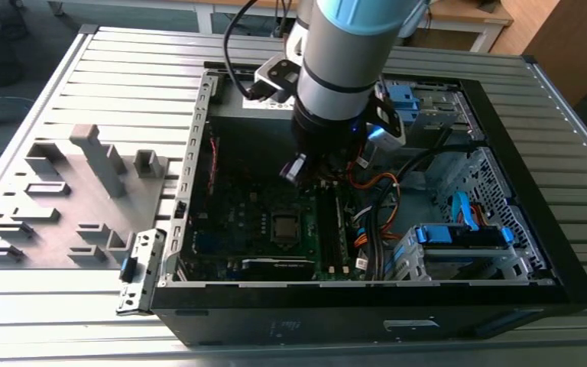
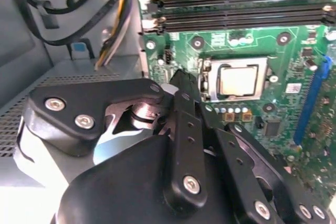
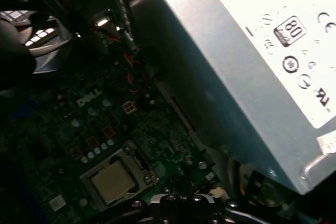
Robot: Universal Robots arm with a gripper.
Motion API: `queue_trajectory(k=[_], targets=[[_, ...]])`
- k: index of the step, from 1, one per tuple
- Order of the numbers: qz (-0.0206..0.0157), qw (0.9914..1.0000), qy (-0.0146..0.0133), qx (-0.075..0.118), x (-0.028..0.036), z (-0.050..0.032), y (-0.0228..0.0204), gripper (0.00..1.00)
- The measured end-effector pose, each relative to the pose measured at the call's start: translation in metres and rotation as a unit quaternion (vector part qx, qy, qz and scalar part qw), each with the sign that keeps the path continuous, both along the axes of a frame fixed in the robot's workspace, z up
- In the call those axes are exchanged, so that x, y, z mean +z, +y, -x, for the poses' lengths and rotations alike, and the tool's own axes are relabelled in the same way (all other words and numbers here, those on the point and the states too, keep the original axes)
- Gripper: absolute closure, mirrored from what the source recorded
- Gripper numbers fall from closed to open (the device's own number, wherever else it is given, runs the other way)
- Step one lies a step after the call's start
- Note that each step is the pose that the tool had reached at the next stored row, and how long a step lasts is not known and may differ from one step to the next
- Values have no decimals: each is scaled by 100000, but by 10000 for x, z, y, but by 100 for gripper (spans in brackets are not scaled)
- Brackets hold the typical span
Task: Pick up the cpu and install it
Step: 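Install the first cpu locking lever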
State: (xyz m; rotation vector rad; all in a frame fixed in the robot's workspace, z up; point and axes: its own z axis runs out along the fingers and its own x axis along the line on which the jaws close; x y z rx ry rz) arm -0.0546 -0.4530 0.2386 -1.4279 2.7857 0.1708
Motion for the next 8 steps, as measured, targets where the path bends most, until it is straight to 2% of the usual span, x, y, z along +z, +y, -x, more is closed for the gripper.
queue_trajectory(k=[5,8], targets=[[1175,99993,112,102,1,22,-6,89],[1411,99990,163,105,-5,28,-17,89]])
